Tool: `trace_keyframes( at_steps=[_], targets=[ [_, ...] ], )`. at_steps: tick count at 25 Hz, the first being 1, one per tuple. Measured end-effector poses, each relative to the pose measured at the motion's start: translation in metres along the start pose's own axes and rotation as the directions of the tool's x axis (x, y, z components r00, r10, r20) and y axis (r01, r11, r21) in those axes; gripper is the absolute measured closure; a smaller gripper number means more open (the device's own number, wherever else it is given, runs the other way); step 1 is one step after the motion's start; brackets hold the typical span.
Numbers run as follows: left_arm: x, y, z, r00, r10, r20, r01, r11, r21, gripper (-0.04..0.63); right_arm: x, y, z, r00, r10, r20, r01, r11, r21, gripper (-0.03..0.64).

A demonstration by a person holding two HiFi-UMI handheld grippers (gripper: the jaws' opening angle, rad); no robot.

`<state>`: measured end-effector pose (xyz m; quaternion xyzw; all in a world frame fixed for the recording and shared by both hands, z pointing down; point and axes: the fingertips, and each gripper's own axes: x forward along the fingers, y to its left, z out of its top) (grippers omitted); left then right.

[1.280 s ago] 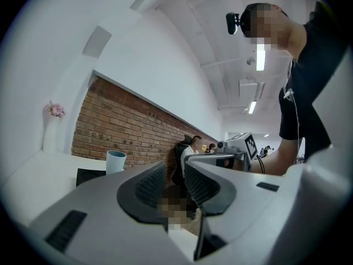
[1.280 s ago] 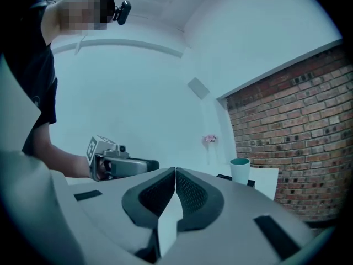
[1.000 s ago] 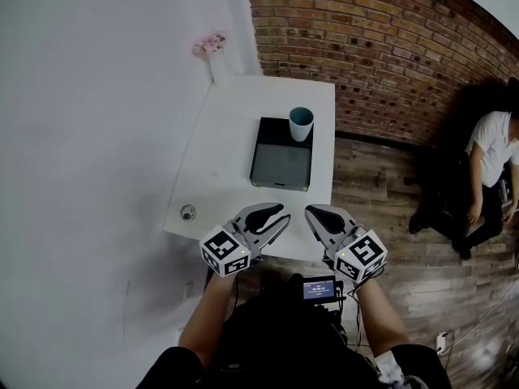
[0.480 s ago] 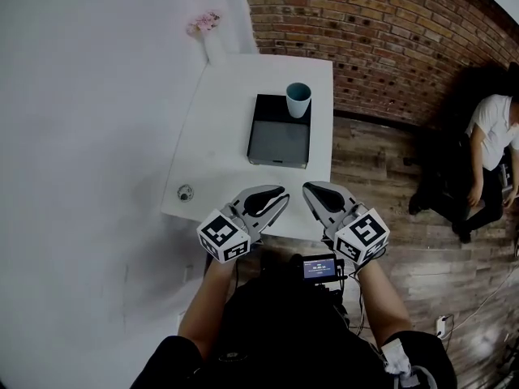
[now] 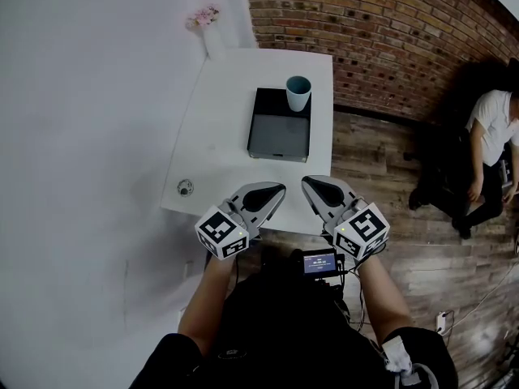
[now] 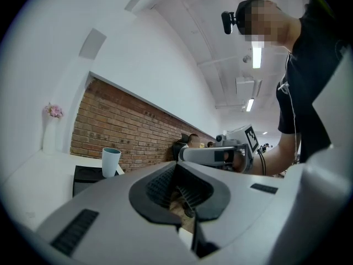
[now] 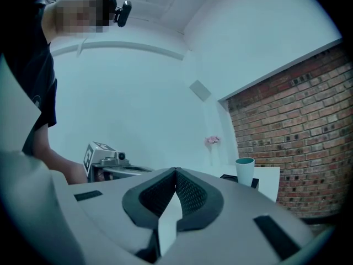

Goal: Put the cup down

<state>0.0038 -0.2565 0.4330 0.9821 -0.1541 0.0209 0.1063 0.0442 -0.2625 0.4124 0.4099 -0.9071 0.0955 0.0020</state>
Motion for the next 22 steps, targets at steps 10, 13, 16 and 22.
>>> trace_keyframes(
  at_steps=[10, 13, 16, 22],
  targets=[
    [-0.001, 0.0023, -0.0008, 1.0, 0.019, -0.011, -0.019, 1.0, 0.004, 0.588, -0.0025, -0.0009, -0.002, 1.0, -0.006, -0.006, 0.006, 1.0, -0.003, 0.606],
    [-0.0001, 0.0014, -0.0004, 1.0, 0.014, -0.01, -0.014, 1.0, 0.004, 0.588, -0.0032, -0.0015, -0.002, 1.0, -0.01, -0.008, 0.01, 1.0, -0.012, 0.606],
    [-0.0002, 0.001, -0.0026, 1.0, 0.008, -0.01, -0.008, 1.0, 0.003, 0.588, -0.0037, -0.0046, -0.0042, 1.0, -0.02, -0.009, 0.02, 1.0, -0.012, 0.604],
    [-0.0013, -0.0005, -0.0064, 1.0, 0.002, -0.015, -0.002, 1.0, 0.001, 0.588, -0.0052, -0.0088, -0.0031, 0.999, -0.033, 0.002, 0.033, 0.999, -0.01, 0.604]
  ],
)
